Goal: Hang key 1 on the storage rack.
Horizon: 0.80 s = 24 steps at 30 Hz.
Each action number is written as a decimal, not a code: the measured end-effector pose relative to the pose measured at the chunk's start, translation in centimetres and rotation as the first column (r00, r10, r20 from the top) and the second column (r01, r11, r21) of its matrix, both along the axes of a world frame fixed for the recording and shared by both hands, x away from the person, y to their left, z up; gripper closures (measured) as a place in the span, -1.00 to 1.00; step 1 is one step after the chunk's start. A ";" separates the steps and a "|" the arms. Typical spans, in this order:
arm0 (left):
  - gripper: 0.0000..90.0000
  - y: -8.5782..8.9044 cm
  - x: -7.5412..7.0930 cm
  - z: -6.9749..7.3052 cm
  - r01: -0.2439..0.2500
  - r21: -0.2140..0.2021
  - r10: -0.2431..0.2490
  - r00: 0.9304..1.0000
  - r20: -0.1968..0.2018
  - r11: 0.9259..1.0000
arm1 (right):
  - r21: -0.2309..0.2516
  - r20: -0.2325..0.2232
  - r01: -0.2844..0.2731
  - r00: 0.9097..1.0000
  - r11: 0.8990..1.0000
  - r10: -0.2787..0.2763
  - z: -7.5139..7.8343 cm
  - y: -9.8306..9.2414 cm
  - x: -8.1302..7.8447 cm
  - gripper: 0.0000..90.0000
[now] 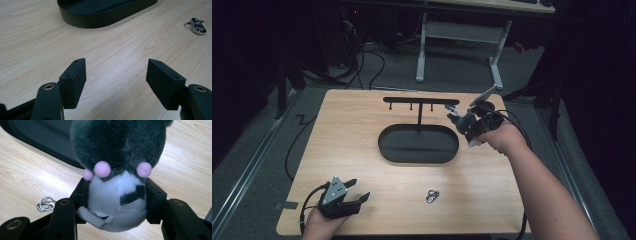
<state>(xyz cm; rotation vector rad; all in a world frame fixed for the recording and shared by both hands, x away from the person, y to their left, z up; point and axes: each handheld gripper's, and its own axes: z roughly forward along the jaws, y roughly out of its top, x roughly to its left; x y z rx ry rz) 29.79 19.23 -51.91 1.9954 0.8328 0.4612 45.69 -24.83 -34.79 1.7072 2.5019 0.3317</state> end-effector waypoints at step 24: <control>-0.26 -0.1 0.0 -0.1 0.011 0.009 -0.011 1.000 -0.007 1.000 | 0.008 0.024 -0.003 1.000 1.000 0.003 -3.8 1.6 1.5 0.05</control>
